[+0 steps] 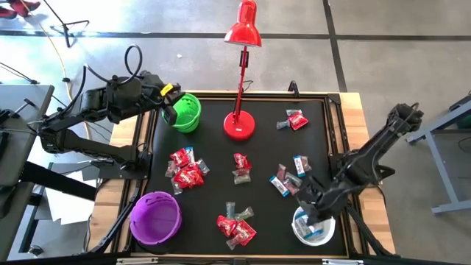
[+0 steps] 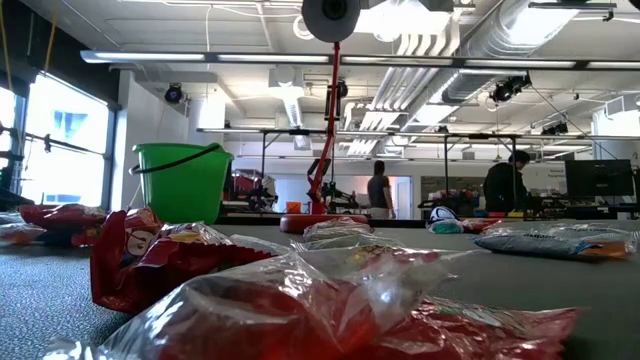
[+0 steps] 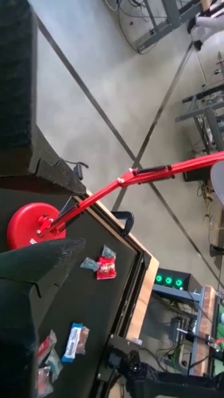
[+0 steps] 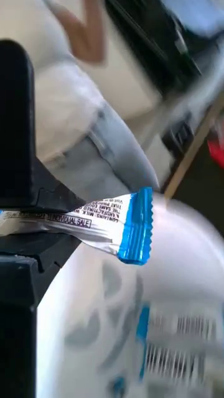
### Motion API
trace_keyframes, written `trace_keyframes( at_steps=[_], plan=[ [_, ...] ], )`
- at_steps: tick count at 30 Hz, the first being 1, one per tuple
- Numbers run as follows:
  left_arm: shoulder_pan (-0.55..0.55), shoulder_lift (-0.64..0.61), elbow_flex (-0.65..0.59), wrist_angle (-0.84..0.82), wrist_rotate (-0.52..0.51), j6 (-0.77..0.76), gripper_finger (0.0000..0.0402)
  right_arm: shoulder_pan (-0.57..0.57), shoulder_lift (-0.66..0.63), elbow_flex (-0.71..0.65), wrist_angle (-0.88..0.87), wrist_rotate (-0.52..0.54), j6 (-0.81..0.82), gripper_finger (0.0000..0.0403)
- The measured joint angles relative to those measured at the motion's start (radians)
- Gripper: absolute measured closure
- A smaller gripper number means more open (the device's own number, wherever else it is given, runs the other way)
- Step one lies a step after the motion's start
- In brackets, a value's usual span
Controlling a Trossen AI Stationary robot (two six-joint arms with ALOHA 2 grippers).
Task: Sort candy
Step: Put the white chocolate into the white bucket
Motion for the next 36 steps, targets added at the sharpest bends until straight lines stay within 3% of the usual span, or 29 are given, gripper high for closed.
trace_keyframes(
  at_steps=[6, 10, 18, 23, 28, 36],
  plan=[
    [0.0, 0.0, 0.0, -0.01, 0.002, -0.002, 0.0296, 0.048, 0.075, 0.0, -0.104, -0.01, 0.07, 0.038],
    [0.0, 0.0, 0.0, -0.014, 0.016, -0.019, 0.0296, 0.05, 0.093, 0.0, -0.092, 0.081, 0.062, 0.0376],
    [0.0, 0.0, 0.0, -0.014, 0.051, -0.019, 0.0296, 0.05, 0.093, 0.0, -0.088, 0.083, 0.041, 0.0316],
    [0.0, 0.0, 0.0, -0.013, 0.051, -0.019, 0.0296, 0.048, 0.092, 0.0, -0.086, 0.08, -0.026, 0.0285],
    [0.0, 0.0, 0.0, -0.013, 0.051, 0.006, 0.0296, 0.023, 0.057, 0.0, 0.006, 0.083, -0.123, 0.0283],
    [0.0, 0.0, 0.0, -0.012, 0.051, 0.006, 0.0296, -0.018, -0.045, 0.0, 0.073, 0.267, -0.313, 0.0305]
  ],
)
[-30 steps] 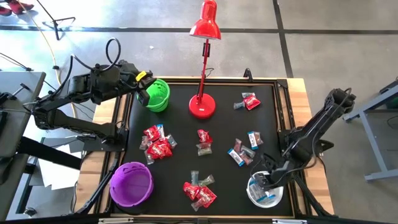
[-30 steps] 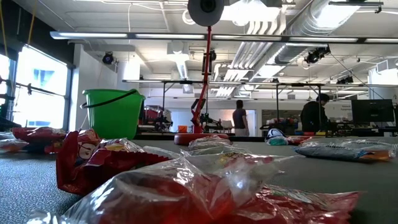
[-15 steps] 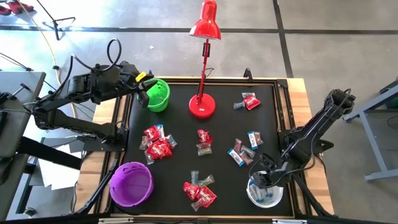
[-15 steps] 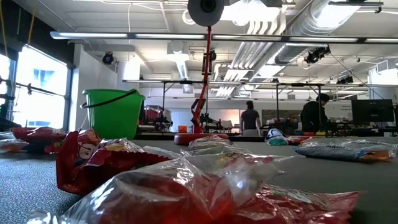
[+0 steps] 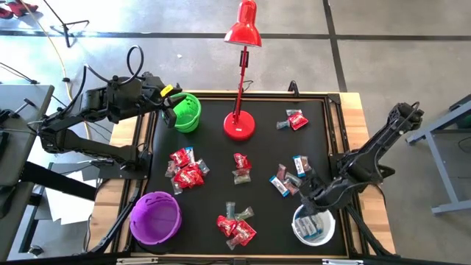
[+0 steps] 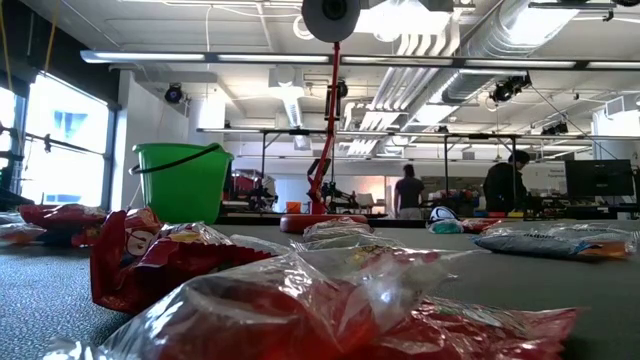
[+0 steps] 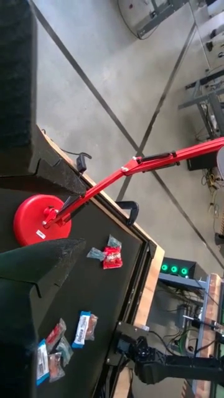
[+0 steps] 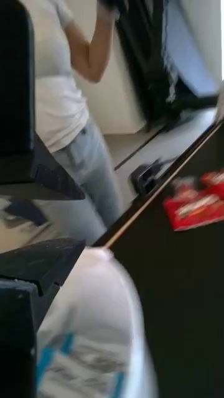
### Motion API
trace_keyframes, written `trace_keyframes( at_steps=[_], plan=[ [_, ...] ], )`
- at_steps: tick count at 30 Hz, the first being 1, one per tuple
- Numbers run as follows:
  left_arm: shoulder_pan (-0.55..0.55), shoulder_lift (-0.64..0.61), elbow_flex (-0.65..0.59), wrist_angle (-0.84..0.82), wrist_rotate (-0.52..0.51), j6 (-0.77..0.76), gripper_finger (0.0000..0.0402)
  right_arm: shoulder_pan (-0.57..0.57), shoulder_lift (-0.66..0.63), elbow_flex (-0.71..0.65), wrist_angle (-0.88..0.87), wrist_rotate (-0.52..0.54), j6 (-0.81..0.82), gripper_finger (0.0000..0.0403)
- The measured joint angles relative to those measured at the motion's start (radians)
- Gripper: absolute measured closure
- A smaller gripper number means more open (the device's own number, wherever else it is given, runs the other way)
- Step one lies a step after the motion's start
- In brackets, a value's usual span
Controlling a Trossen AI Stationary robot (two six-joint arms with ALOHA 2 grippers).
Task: Sort candy
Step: Put the white chocolate into the white bucket
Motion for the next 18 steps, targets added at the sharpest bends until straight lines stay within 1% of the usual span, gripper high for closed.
trace_keyframes(
  at_steps=[4, 8, 14, 18],
  plan=[
    [0.0, 0.0, 0.0, 0.008, -0.004, 0.0, 0.0296, -0.057, -0.027, 0.0, -0.077, 0.06, -0.068, 0.0314],
    [0.001, 0.0, 0.0, 0.055, -0.004, 0.001, 0.0296, -0.14, -0.042, 0.0, -0.217, 0.041, -0.032, 0.0318],
    [0.001, 0.0, 0.0, 0.136, -0.005, 0.029, 0.0296, -0.272, -0.052, 0.0, -0.368, 0.033, -0.144, 0.0319],
    [0.001, 0.0, 0.0, 0.166, -0.005, 0.039, 0.0296, -0.361, -0.052, 0.0, -0.542, 0.031, -0.131, 0.0319]
  ],
)
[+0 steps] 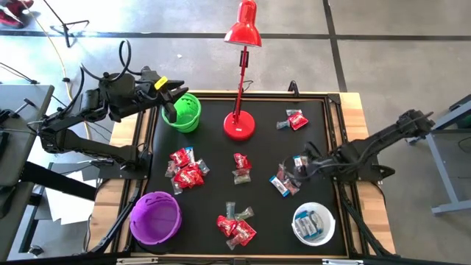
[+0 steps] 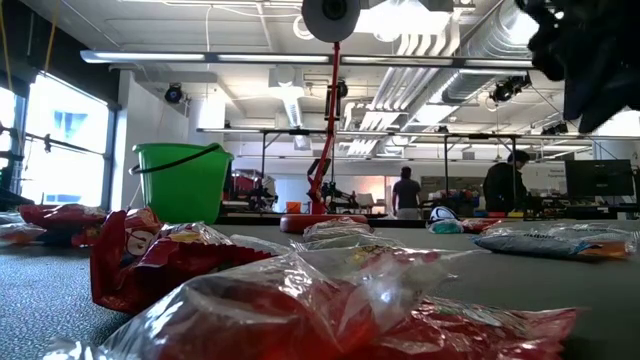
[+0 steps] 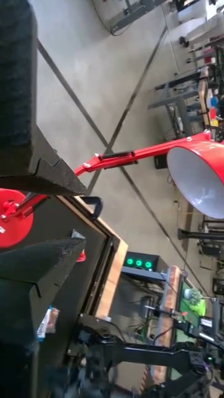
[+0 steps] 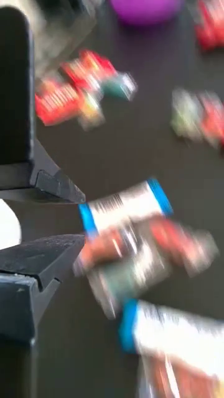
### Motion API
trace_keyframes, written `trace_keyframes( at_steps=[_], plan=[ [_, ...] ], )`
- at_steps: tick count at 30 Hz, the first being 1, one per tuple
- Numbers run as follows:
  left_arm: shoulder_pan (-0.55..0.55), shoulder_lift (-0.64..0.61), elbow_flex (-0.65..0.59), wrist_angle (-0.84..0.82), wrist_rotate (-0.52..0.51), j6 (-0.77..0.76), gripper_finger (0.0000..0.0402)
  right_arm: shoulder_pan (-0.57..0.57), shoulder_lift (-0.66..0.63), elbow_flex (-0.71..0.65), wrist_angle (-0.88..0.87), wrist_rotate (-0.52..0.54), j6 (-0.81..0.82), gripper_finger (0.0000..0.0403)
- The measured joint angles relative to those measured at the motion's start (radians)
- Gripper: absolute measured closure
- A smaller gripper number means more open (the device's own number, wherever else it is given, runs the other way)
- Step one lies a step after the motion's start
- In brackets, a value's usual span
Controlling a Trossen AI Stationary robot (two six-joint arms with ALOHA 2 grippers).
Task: Sort candy
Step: Put the white chocolate into the white bucket
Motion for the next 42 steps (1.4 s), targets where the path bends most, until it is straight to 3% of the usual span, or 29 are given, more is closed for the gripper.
trace_keyframes(
  at_steps=[4, 8, 21, 26, 32, 42],
  plan=[
    [0.0, 0.0, 0.0, 0.0, 0.0, -0.003, 0.0296, -0.076, 0.0, 0.0, -0.166, 0.0, 0.091, 0.0319],
    [0.0, 0.0, 0.0, 0.0, 0.0, -0.003, 0.0296, -0.133, 0.016, 0.0, -0.194, 0.009, 0.062, 0.0319],
    [0.0, 0.0, 0.0, -0.01, -0.03, 0.023, 0.0296, -0.275, 0.206, -0.001, -0.135, -0.045, -0.17, 0.0318],
    [-0.001, 0.0, 0.0, -0.014, -0.031, 0.023, 0.0296, -0.303, 0.274, -0.001, -0.015, -0.045, -0.34, 0.0318],
    [-0.001, 0.0, 0.0, -0.031, -0.031, 0.023, 0.0296, -0.329, 0.354, -0.001, -0.015, -0.091, -0.477, 0.0317],
    [-0.001, 0.0, 0.0, -0.038, -0.031, 0.023, 0.0296, -0.353, 0.414, -0.001, -0.007, -0.125, -0.565, 0.0317]
  ],
)
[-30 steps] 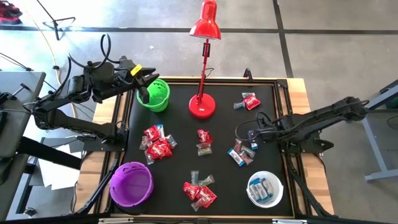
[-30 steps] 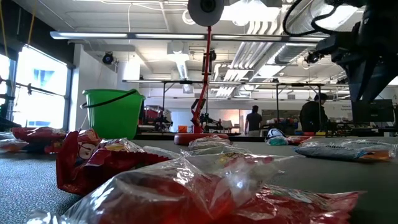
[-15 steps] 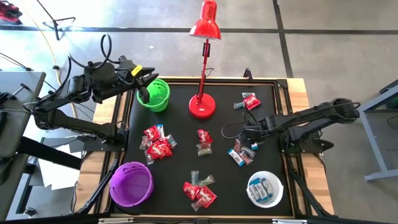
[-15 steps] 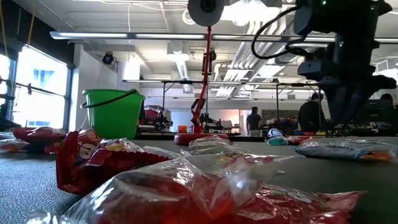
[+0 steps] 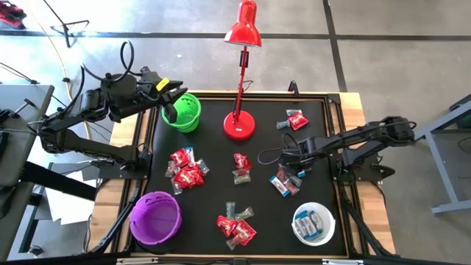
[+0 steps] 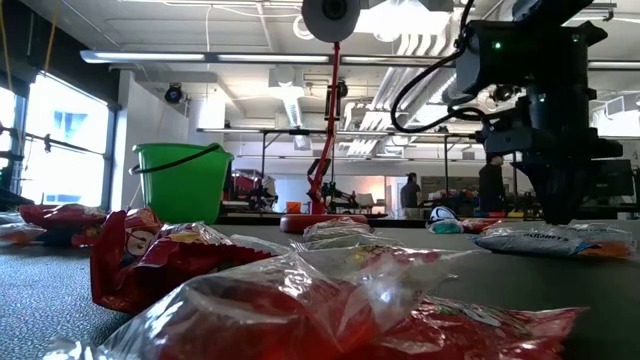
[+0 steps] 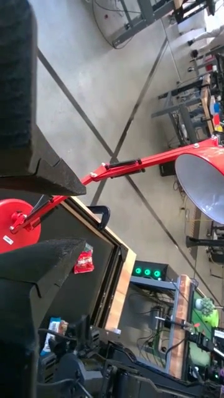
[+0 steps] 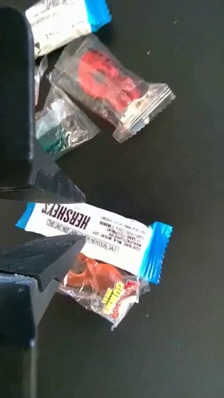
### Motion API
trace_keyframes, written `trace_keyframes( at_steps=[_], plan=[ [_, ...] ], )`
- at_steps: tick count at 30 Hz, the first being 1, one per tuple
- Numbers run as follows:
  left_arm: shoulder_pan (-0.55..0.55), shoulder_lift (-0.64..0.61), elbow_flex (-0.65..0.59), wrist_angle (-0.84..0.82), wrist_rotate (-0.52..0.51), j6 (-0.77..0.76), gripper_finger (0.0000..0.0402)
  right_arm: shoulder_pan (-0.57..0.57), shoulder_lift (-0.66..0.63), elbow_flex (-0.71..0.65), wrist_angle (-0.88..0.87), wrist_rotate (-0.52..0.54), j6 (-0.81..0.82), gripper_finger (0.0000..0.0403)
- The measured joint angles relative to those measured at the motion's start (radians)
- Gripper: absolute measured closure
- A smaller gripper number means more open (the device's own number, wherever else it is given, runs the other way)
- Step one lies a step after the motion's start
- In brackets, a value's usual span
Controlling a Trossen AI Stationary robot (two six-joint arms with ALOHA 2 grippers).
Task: Sort candy
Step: Put the white chocolate into the white bucket
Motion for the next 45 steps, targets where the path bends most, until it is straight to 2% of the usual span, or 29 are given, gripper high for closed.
trace_keyframes(
  at_steps=[9, 20, 23, 32, 38, 45],
  plan=[
    [0.0, 0.0, 0.0, -0.007, 0.0, 0.001, 0.0296, 0.0, 0.006, 0.0, -0.003, -0.002, -0.09, 0.0317],
    [0.0, 0.0, 0.0, -0.037, 0.0, 0.0, 0.0296, 0.0, 0.006, 0.0, -0.003, -0.024, -0.074, 0.0316],
    [0.0, 0.0, 0.0, -0.04, 0.0, 0.0, 0.0296, 0.0, 0.006, 0.0, -0.004, -0.026, -0.074, 0.0301],
    [0.0, 0.0, 0.0, -0.044, 0.01, 0.0, 0.0296, 0.0, 0.006, 0.0, -0.001, -0.002, -0.071, 0.0218],
    [0.0, 0.0, 0.0, -0.051, 0.011, -0.008, 0.0296, 0.0, 0.019, 0.0, 0.004, -0.039, -0.039, 0.0211],
    [0.0, 0.0, 0.0, -0.056, 0.012, -0.008, 0.0296, -0.001, 0.148, 0.004, 0.057, -0.102, -0.044, 0.0211]
  ],
)
